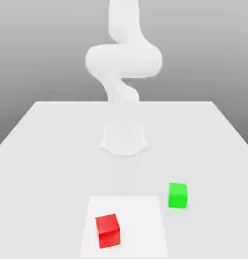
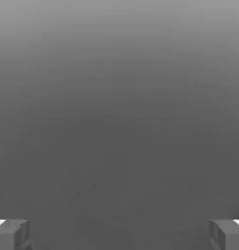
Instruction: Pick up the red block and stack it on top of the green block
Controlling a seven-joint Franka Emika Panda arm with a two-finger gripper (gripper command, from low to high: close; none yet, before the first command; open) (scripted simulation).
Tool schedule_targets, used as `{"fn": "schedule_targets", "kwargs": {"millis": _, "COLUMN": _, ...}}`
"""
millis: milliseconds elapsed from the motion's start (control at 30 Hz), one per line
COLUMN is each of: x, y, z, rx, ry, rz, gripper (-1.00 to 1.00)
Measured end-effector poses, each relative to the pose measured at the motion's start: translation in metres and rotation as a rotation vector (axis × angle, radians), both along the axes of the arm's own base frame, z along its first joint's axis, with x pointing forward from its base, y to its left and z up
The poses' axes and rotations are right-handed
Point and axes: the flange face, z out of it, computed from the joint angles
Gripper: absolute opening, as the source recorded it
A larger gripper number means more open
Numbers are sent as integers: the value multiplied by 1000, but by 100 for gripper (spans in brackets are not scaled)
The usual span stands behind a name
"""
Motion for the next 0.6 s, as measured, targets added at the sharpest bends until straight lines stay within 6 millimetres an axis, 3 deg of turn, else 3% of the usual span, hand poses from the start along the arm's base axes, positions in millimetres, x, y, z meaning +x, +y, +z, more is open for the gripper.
{"fn": "schedule_targets", "kwargs": {"millis": 133, "x": 47, "y": -7, "z": -75, "rx": -8, "ry": 127, "rz": 47, "gripper": 0}}
{"fn": "schedule_targets", "kwargs": {"millis": 300, "x": 84, "y": -12, "z": -174, "rx": -22, "ry": 278, "rz": 100, "gripper": 0}}
{"fn": "schedule_targets", "kwargs": {"millis": 433, "x": 98, "y": -16, "z": -255, "rx": -39, "ry": 398, "rz": 139, "gripper": 0}}
{"fn": "schedule_targets", "kwargs": {"millis": 600, "x": 94, "y": -23, "z": -355, "rx": -67, "ry": 548, "rz": 184, "gripper": 0}}
